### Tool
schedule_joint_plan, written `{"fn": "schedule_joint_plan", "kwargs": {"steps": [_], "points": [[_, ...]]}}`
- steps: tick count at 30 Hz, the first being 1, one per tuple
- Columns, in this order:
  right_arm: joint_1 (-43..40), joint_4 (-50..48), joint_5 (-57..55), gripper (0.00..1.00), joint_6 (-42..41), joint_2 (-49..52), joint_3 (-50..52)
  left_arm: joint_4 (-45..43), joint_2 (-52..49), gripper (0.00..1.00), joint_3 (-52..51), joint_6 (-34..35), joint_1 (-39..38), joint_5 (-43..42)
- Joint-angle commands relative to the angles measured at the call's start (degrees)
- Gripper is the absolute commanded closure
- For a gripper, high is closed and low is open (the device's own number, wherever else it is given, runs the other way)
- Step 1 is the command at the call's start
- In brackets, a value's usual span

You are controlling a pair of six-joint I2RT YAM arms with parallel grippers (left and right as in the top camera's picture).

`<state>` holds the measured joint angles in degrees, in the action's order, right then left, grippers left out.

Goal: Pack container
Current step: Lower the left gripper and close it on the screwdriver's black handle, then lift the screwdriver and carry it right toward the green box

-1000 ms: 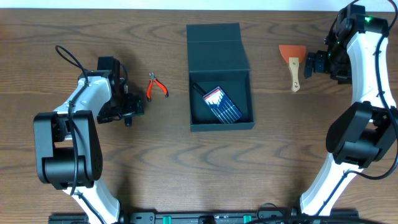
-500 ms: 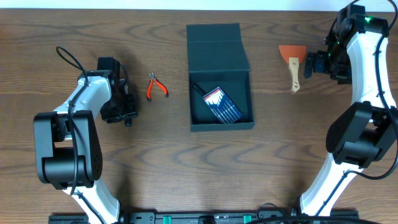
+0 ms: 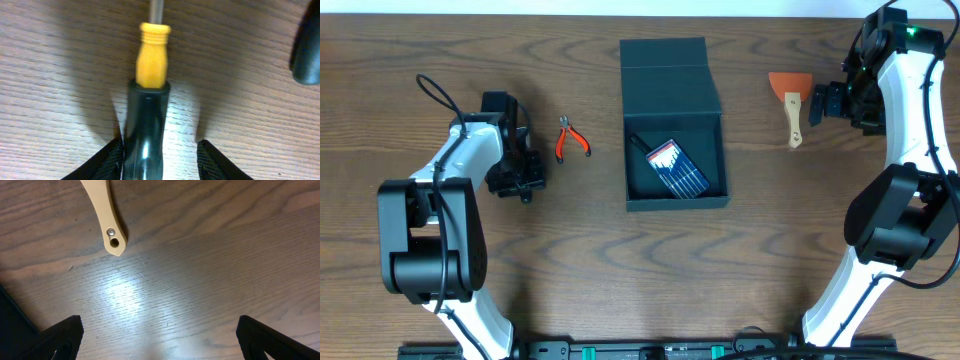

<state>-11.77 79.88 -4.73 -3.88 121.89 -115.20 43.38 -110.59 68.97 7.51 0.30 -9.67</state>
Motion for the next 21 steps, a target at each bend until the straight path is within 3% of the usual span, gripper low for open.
{"fn": "schedule_joint_plan", "kwargs": {"steps": [1, 12, 21], "points": [[-0.20, 0.07, -0.17, 0.01, 0.28, 0.11, 0.11, 0.31, -1.75, 0.54, 0.63, -0.37, -0.79, -0.94], [-0.20, 0.07, -0.15, 0.01, 0.28, 0.11, 0.11, 1.55, -1.75, 0.55, 0.63, -0.57, -1.40, 3.32], [-0.20, 0.07, -0.15, 0.01, 0.28, 0.11, 0.11, 1.62, -1.75, 0.63, 0.63, -0.55, -1.40, 4.35]]}}
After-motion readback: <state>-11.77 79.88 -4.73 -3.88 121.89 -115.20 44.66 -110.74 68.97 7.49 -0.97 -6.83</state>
